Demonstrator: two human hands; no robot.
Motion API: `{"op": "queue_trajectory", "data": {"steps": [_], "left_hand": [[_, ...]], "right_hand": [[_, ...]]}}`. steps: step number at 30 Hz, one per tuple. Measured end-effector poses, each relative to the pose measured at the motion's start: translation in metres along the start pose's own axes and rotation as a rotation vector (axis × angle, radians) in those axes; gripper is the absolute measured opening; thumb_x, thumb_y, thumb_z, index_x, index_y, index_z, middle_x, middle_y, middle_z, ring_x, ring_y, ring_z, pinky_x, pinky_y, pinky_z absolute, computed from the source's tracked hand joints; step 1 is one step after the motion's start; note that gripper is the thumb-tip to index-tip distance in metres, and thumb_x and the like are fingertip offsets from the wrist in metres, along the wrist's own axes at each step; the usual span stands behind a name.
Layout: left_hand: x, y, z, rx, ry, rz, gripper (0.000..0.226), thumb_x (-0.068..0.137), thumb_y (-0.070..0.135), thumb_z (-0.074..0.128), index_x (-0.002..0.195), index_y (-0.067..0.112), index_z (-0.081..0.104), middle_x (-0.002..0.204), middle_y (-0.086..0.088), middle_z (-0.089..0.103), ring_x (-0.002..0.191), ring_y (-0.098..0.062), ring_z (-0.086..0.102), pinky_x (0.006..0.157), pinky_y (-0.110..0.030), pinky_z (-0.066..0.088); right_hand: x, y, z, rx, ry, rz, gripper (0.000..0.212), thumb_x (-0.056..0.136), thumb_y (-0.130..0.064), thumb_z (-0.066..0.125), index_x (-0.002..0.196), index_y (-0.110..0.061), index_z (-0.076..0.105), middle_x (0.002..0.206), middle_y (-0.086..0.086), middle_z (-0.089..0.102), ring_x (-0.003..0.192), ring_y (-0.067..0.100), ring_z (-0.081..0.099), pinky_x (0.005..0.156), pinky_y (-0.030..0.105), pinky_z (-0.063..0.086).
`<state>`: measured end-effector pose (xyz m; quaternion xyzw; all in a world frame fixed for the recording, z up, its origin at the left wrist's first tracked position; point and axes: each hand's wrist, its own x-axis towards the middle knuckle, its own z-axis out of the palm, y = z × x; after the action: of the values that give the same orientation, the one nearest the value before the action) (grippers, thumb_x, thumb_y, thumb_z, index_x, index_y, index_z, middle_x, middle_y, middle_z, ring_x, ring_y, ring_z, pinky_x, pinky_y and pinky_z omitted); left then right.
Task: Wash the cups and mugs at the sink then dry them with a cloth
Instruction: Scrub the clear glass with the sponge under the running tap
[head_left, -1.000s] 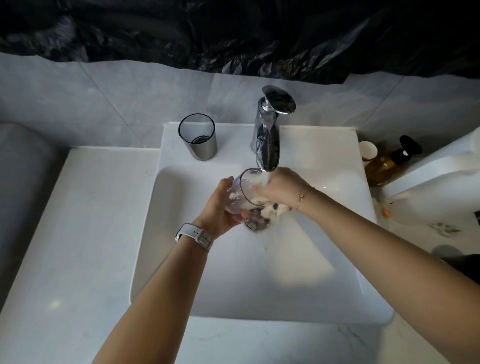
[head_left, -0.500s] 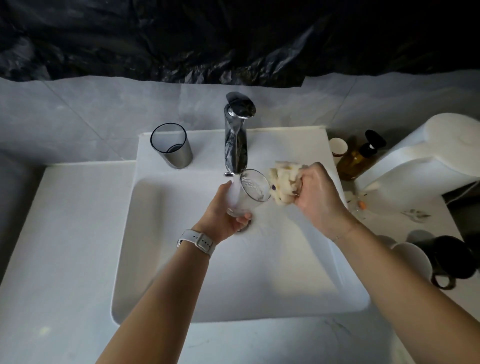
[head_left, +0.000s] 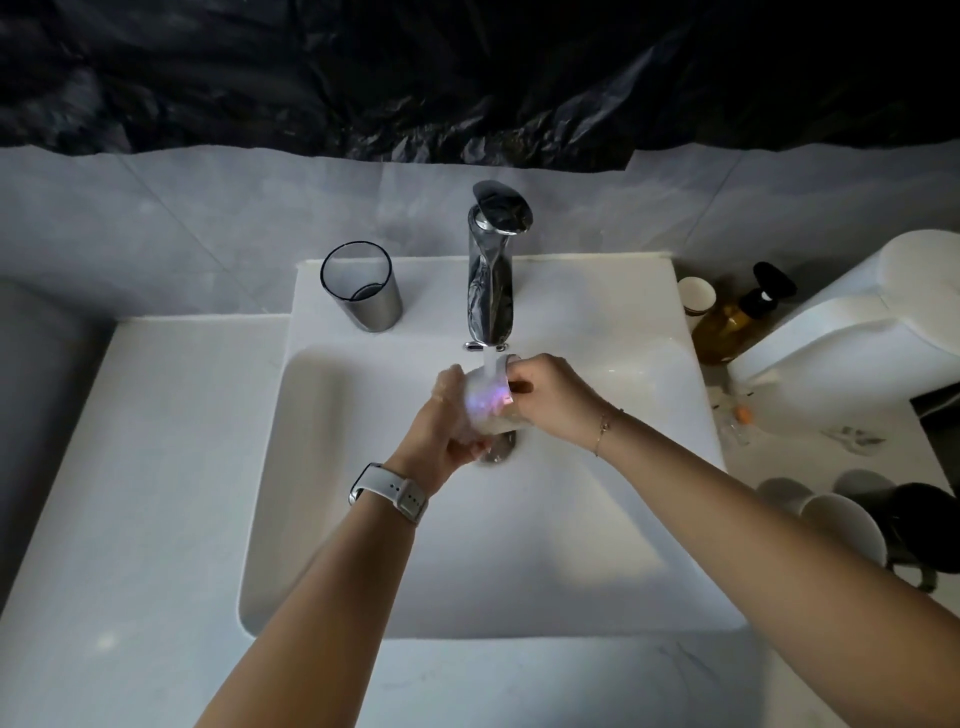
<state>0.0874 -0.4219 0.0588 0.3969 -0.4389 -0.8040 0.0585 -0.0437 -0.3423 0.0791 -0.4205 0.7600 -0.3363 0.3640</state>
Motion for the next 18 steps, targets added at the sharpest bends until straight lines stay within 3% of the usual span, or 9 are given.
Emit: {"op": "queue_trajectory", "data": {"steps": [2, 5, 7, 9, 11, 13, 15, 18], "left_hand": [[0.003, 0.001, -0.005, 0.050, 0.053, -0.020, 0.051, 0.102, 0.054, 0.026, 0.099, 0.019, 0.062, 0.075, -0.001, 0.066, 0.055, -0.010, 0.056, 0.054, -0.021, 0.044], [0.005, 0.003, -0.011, 0.158, 0.075, -0.009, 0.050, 0.097, 0.058, 0.034, 0.100, 0.017, 0.062, 0.078, 0.000, 0.064, 0.060, -0.009, 0.057, 0.058, -0.023, 0.046], [0.005, 0.004, -0.013, 0.218, 0.114, 0.064, 0.055, 0.087, 0.060, 0.040, 0.111, 0.014, 0.056, 0.088, -0.002, 0.060, 0.069, -0.011, 0.059, 0.060, -0.025, 0.050], [0.004, 0.005, -0.014, 0.265, 0.161, 0.150, 0.043, 0.092, 0.056, 0.045, 0.106, 0.015, 0.053, 0.085, -0.003, 0.055, 0.067, -0.014, 0.053, 0.059, -0.026, 0.046], [0.003, 0.004, -0.015, 0.286, 0.155, 0.199, 0.029, 0.103, 0.044, 0.041, 0.103, 0.017, 0.052, 0.079, -0.004, 0.050, 0.059, -0.012, 0.047, 0.053, -0.024, 0.039], [0.002, 0.003, -0.014, 0.304, 0.142, 0.190, 0.026, 0.104, 0.042, 0.038, 0.104, 0.021, 0.052, 0.077, 0.001, 0.051, 0.055, -0.009, 0.047, 0.053, -0.025, 0.038], [0.002, 0.000, -0.012, 0.316, 0.147, 0.158, 0.026, 0.102, 0.046, 0.039, 0.102, 0.024, 0.053, 0.080, 0.006, 0.054, 0.060, -0.008, 0.051, 0.059, -0.028, 0.043], [0.001, -0.004, -0.004, 0.279, 0.173, 0.109, 0.024, 0.103, 0.042, 0.038, 0.098, 0.023, 0.053, 0.082, 0.005, 0.056, 0.069, -0.013, 0.054, 0.069, -0.033, 0.047]], "right_hand": [[0.009, 0.000, 0.004, 0.097, -0.096, 0.087, 0.008, 0.083, -0.001, 0.063, 0.087, -0.002, 0.070, 0.077, 0.009, 0.065, 0.070, 0.009, 0.052, 0.057, 0.016, 0.039], [0.014, -0.002, 0.008, 0.492, -0.254, 0.277, 0.022, 0.087, -0.001, 0.062, 0.109, 0.001, 0.064, 0.092, 0.011, 0.061, 0.073, 0.013, 0.055, 0.059, 0.018, 0.045], [0.013, -0.005, 0.010, 0.759, -0.365, 0.338, 0.027, 0.091, -0.003, 0.056, 0.118, -0.002, 0.060, 0.106, 0.014, 0.061, 0.092, 0.023, 0.060, 0.077, 0.026, 0.054], [0.011, -0.002, 0.013, 1.006, -0.434, 0.376, 0.035, 0.093, -0.002, 0.046, 0.127, 0.002, 0.052, 0.119, 0.019, 0.058, 0.104, 0.029, 0.060, 0.094, 0.035, 0.052], [0.008, 0.002, 0.016, 1.152, -0.451, 0.423, 0.043, 0.093, -0.001, 0.040, 0.135, 0.006, 0.045, 0.123, 0.023, 0.058, 0.100, 0.030, 0.065, 0.089, 0.037, 0.056], [0.004, 0.007, 0.016, 1.193, -0.443, 0.451, 0.046, 0.092, -0.002, 0.039, 0.138, 0.005, 0.043, 0.120, 0.024, 0.059, 0.099, 0.036, 0.065, 0.088, 0.041, 0.053], [0.000, 0.014, 0.014, 1.177, -0.441, 0.446, 0.042, 0.093, -0.002, 0.039, 0.133, 0.002, 0.050, 0.124, 0.022, 0.055, 0.110, 0.041, 0.057, 0.103, 0.050, 0.039], [-0.007, 0.019, 0.011, 1.172, -0.411, 0.423, 0.036, 0.090, 0.000, 0.040, 0.110, -0.004, 0.069, 0.113, 0.018, 0.061, 0.114, 0.042, 0.051, 0.113, 0.058, 0.026]]}}
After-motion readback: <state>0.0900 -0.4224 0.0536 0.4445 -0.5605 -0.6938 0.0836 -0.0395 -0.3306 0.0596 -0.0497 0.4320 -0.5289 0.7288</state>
